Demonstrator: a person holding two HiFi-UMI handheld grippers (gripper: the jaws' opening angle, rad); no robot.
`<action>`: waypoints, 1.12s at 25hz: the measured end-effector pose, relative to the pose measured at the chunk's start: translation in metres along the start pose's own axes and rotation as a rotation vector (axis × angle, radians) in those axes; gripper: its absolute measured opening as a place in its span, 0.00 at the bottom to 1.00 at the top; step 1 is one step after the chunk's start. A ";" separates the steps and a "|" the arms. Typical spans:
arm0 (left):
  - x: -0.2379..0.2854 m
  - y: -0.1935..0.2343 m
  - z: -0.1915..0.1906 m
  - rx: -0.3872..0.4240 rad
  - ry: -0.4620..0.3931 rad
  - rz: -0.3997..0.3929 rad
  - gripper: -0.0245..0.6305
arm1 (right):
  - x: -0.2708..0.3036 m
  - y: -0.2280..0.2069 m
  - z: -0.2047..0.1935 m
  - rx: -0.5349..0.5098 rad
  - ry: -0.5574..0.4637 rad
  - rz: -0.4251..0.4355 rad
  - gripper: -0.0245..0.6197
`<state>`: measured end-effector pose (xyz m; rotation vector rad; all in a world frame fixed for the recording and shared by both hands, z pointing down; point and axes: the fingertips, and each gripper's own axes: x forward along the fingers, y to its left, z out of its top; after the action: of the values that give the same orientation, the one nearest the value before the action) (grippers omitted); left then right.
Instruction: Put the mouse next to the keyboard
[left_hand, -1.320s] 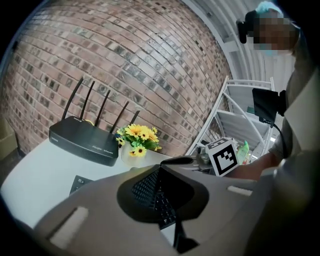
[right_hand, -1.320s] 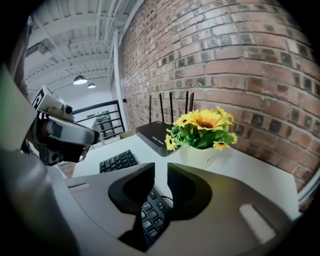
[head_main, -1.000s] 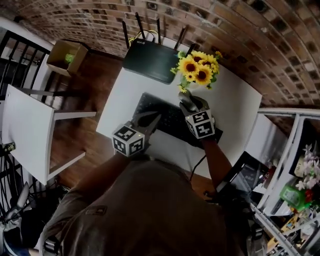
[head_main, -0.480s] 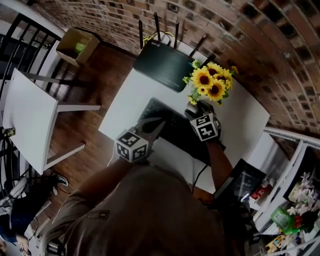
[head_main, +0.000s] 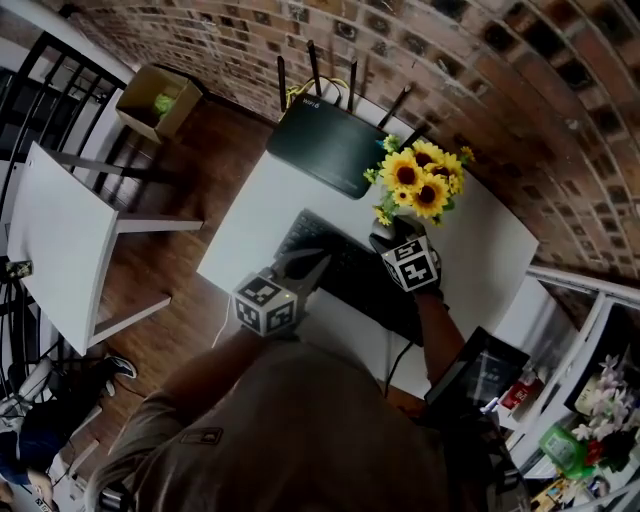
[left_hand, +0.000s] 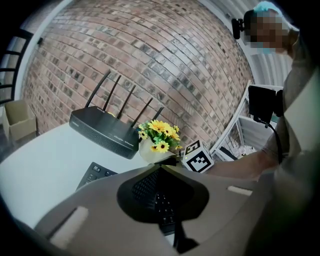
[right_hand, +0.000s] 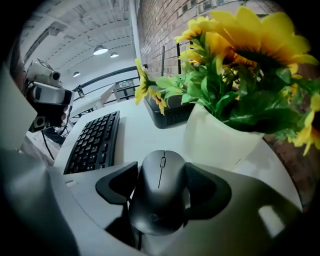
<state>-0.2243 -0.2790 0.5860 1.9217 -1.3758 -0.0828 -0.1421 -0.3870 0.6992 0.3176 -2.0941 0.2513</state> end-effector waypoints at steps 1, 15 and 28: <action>0.001 0.000 0.000 0.001 0.000 -0.001 0.03 | 0.000 0.000 0.000 -0.005 0.000 0.001 0.53; 0.007 -0.002 0.002 0.000 0.011 -0.013 0.03 | -0.007 -0.001 0.008 -0.006 -0.067 -0.030 0.50; 0.012 -0.016 0.012 0.042 0.022 -0.073 0.03 | -0.046 -0.004 0.021 0.006 -0.143 -0.118 0.50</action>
<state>-0.2122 -0.2935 0.5719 2.0026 -1.3025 -0.0689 -0.1346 -0.3909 0.6495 0.4736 -2.2059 0.1690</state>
